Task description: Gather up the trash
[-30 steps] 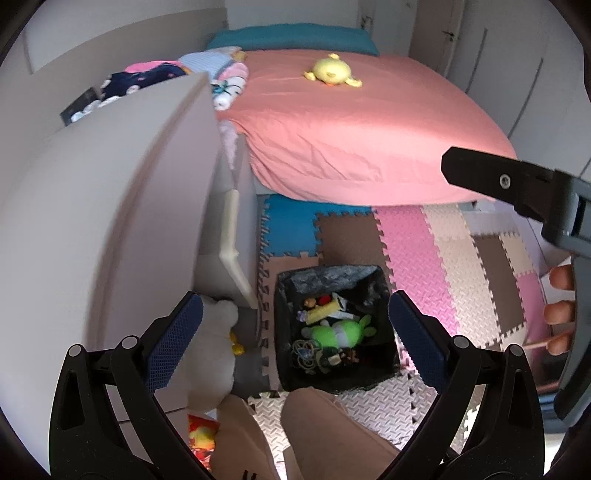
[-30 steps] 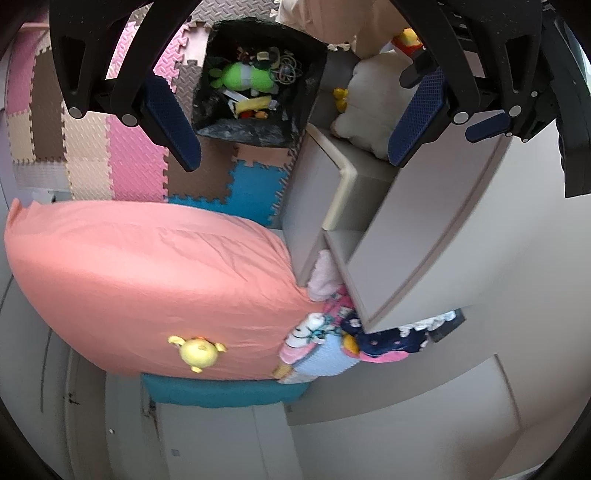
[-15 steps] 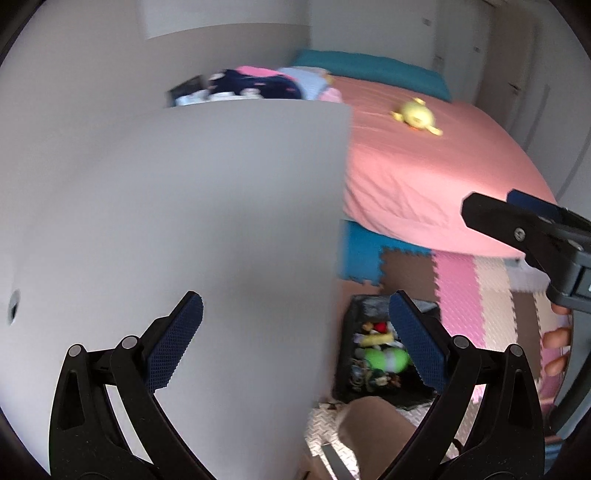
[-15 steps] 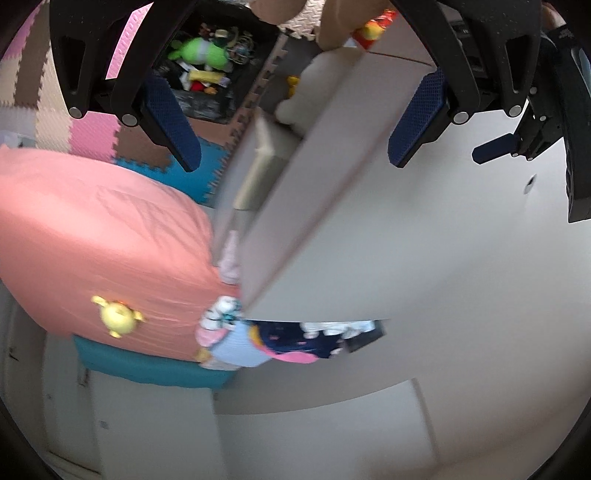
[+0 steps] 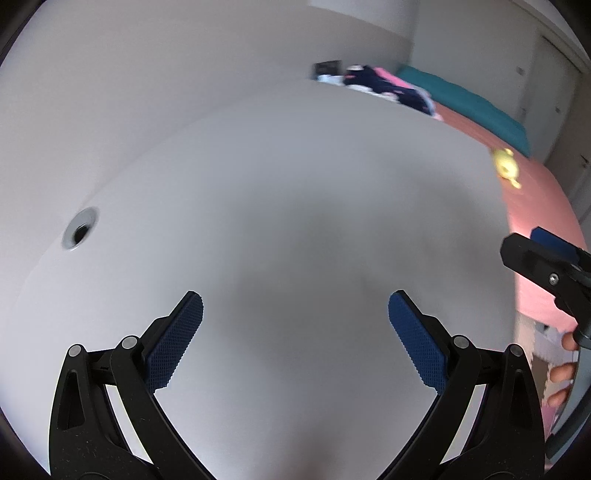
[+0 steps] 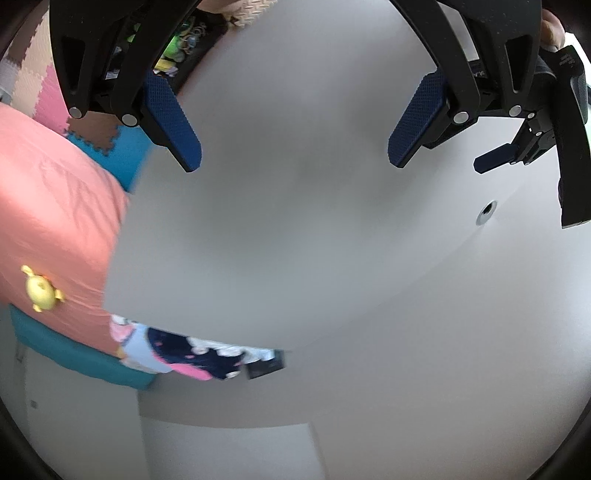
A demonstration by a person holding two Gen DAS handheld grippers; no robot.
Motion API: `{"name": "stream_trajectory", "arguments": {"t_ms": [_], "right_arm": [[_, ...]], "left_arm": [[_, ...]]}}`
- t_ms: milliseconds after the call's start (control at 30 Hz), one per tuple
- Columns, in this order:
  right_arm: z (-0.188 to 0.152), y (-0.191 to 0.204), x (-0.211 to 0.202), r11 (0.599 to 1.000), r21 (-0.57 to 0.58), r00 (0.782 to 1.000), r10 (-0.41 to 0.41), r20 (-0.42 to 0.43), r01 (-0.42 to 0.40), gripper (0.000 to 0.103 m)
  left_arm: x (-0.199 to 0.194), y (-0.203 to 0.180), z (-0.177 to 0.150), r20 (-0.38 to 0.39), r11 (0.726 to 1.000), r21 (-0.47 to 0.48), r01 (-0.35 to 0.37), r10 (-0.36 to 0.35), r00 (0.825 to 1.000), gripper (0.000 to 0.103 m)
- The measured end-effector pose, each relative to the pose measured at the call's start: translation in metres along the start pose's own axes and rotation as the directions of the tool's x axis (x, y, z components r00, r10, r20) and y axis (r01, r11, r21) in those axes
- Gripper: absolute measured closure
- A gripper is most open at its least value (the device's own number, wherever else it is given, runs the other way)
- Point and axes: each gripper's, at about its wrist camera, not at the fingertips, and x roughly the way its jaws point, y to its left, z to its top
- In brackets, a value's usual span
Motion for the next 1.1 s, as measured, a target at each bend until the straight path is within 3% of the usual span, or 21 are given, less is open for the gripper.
{"name": "stream_trajectory", "arguments": {"t_ms": [267, 533, 1100], "right_arm": [[0.008, 0.052, 0.050, 1.000, -0.003, 0.999, -0.005, -0.050, 0.005, 0.002], [0.007, 0.077, 0.088, 0.999, -0.035, 0.994, -0.035, -0.104, 0.032, 0.002], [-0.010, 0.081, 0.095, 0.992, -0.039, 0.988, -0.122, -0.098, 0.119, 0.002]], "left_arm": [[0.011, 0.068, -0.004, -0.019, 0.994, -0.082, -0.071, 0.070, 0.997, 0.006], [0.020, 0.108, -0.006, -0.035, 0.985, -0.144, -0.099, 0.095, 0.995, 0.006], [0.029, 0.112, -0.010, -0.048, 0.985, -0.116, -0.130, 0.125, 0.991, 0.006]]}}
